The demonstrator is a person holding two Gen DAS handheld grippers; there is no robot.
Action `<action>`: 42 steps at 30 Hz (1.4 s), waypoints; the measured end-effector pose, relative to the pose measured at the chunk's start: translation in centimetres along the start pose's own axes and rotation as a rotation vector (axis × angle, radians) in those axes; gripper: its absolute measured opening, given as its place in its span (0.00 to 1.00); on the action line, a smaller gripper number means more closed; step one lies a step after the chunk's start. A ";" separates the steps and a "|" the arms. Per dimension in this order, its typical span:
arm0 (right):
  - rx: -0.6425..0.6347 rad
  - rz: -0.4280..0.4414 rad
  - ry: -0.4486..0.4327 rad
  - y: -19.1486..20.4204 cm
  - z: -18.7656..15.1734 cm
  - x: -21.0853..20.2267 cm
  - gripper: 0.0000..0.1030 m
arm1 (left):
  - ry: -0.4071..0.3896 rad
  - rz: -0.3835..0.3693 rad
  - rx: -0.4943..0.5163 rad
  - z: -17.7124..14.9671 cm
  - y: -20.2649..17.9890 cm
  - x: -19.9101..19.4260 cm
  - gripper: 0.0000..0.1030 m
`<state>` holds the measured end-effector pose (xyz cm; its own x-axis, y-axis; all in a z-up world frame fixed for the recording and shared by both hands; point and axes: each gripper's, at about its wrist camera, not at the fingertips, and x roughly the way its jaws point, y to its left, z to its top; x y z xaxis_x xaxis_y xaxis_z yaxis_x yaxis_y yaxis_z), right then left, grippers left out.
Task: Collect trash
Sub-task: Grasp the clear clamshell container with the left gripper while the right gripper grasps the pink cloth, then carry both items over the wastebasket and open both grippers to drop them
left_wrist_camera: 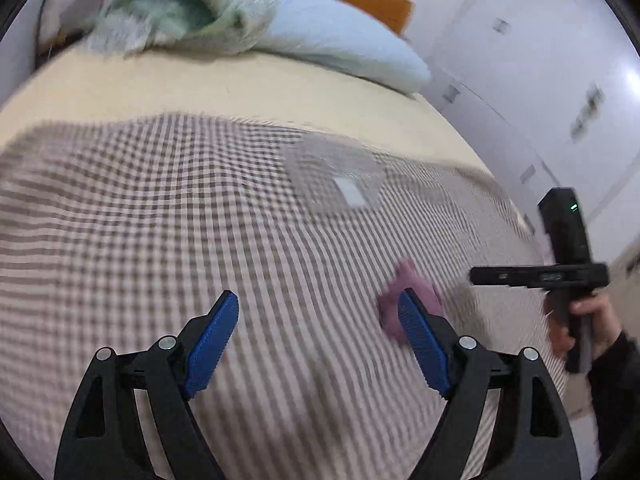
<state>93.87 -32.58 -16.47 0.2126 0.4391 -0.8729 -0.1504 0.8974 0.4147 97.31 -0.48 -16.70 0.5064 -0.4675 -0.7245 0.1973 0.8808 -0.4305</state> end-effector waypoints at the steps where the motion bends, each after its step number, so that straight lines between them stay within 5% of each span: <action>1: -0.007 -0.019 0.038 0.2 1.8 1.5 0.58 | 0.015 -0.030 -0.042 1.2 0.8 1.2 0.76; 8: 0.015 -0.057 0.309 -0.1 5.7 9.3 0.53 | 0.121 -0.126 -0.209 7.6 2.3 9.4 0.82; 9: 0.022 -0.063 0.327 -0.3 5.4 9.6 0.43 | 0.128 -0.134 -0.218 8.0 2.2 10.2 0.82; 10: 0.010 -0.076 0.323 -0.2 5.4 9.5 0.02 | 0.135 -0.132 -0.229 8.5 2.0 11.5 0.83; 12: 0.041 0.001 0.330 -0.6 4.5 9.1 0.03 | 0.145 -0.120 -0.255 9.4 2.0 13.7 0.84; 14: -0.037 -0.047 0.308 0.4 3.6 8.2 0.03 | 0.167 -0.106 -0.304 9.8 2.2 15.8 0.84; 21: -0.100 -0.069 -0.033 3.1 0.8 -1.5 0.02 | 0.199 -0.161 -0.423 9.6 0.8 18.4 0.84; 23: -0.111 -0.084 -0.091 3.4 0.0 -3.1 0.02 | 0.201 -0.149 -0.458 9.5 -0.3 19.1 0.72; 27: -0.102 -0.093 -0.139 1.6 -4.1 -6.3 0.03 | 0.204 -0.135 -0.506 8.5 -2.5 19.7 0.63; 33: -0.021 -0.121 -0.036 -2.0 -9.6 -3.9 0.03 | 0.162 -0.123 -0.440 6.6 -4.1 16.2 0.60; 42: -0.075 -0.148 -0.122 -0.5 -13.2 -6.0 0.02 | 0.053 -0.065 -0.237 1.5 -5.7 5.7 0.60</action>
<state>79.90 -36.26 -14.84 0.3527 0.3087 -0.8834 -0.1798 0.9488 0.2597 100.37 -8.02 -17.57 0.4535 -0.5315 -0.7154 0.0227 0.8093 -0.5869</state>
